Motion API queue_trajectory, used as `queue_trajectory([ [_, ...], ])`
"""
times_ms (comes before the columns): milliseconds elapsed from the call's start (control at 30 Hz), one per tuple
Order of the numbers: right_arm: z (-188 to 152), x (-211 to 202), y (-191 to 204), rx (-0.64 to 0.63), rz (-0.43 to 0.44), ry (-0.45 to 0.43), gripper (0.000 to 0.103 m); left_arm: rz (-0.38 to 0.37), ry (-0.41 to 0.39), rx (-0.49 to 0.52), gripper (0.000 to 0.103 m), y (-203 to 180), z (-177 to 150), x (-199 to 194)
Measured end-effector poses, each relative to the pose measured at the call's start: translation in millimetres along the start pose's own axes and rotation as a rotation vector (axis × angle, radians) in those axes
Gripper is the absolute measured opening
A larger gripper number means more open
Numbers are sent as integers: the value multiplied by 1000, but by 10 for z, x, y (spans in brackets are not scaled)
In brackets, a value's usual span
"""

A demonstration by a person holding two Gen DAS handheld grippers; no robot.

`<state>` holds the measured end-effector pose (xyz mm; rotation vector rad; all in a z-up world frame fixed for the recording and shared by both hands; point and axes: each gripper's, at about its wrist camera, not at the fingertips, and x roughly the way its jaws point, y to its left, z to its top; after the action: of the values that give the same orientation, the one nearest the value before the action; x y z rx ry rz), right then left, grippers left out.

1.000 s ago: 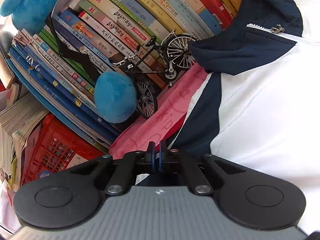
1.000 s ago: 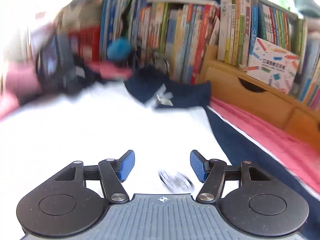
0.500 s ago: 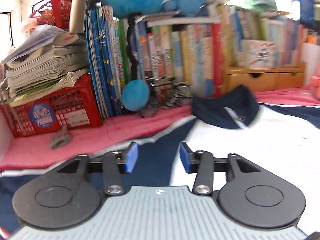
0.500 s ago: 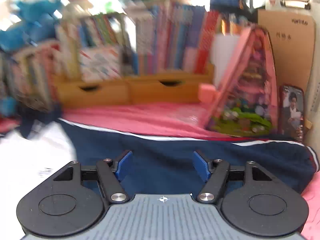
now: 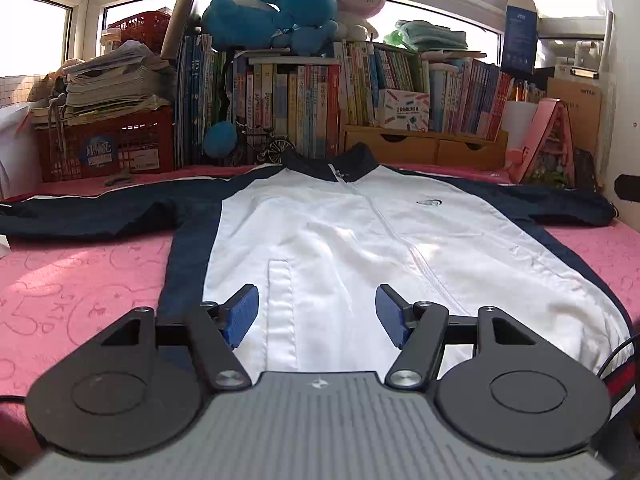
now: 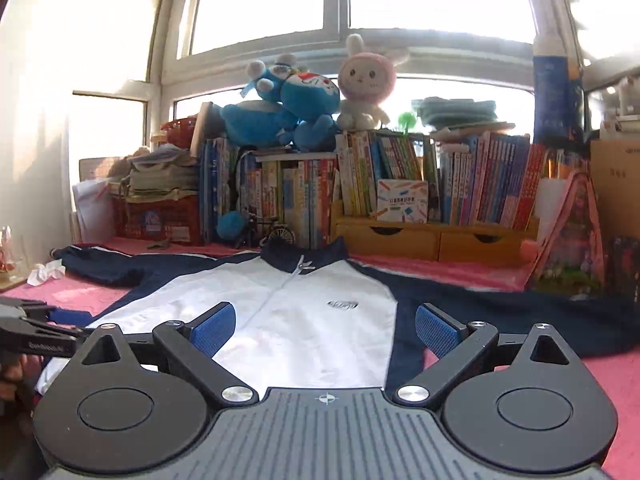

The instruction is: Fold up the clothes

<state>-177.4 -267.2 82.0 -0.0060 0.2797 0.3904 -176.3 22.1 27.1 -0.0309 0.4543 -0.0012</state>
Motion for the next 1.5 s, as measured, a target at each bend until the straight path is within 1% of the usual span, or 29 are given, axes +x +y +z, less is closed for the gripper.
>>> queue_trajectory([
  [67, -267, 93, 257, 38, 16, 15, 96, 19, 15, 5, 63, -70, -80, 39],
  [133, -442, 215, 465, 76, 59, 33, 95, 40, 32, 12, 63, -108, -133, 64],
  [233, -573, 330, 661, 114, 110, 71, 93, 70, 51, 48, 61, -73, -160, 16],
  [300, -529, 271, 653, 84, 119, 45, 93, 87, 47, 66, 61, -25, -165, -83],
  [400, -434, 179, 472, 53, 62, 32, 94, 105, 57, 54, 63, 60, -161, -204],
  [467, -407, 143, 290, 70, 13, 40, 94, 105, 53, 44, 63, 86, -139, -290],
  [533, -405, 104, 137, 93, -30, 46, 94, 100, 32, 35, 63, 79, -107, -391],
  [600, -413, 61, 87, 101, -49, 39, 94, 94, 12, 24, 63, 72, -77, -494],
  [733, -437, -67, 157, 71, -53, 10, 94, 81, -23, -21, 64, 45, -42, -706],
  [867, -426, -241, 293, 13, -2, -1, 95, 82, -59, -10, 68, -33, -68, -821],
  [967, -452, -326, 368, -43, 8, 9, 97, 78, -67, -9, 69, -106, -146, -738],
  [1067, -540, -300, 481, -73, -1, 10, 97, 83, -59, -13, 69, -158, -244, -526],
  [1200, -806, -71, 762, -146, -8, -76, 96, 146, -34, -6, 68, -213, -348, -167],
  [1267, -907, 101, 832, -136, 2, -81, 96, 192, -25, -5, 70, -189, -365, -23],
  [1333, -981, 272, 826, -111, 9, -62, 95, 239, -37, 26, 70, -169, -359, 38],
  [1367, -1003, 329, 800, -106, -2, -55, 95, 254, -36, 37, 70, -145, -349, 59],
  [1467, -1012, 395, 615, -114, -39, -51, 97, 256, -34, 41, 71, -27, -333, 86],
  [1500, -1002, 396, 510, -104, -66, -43, 97, 259, -36, 43, 71, 8, -336, 86],
])
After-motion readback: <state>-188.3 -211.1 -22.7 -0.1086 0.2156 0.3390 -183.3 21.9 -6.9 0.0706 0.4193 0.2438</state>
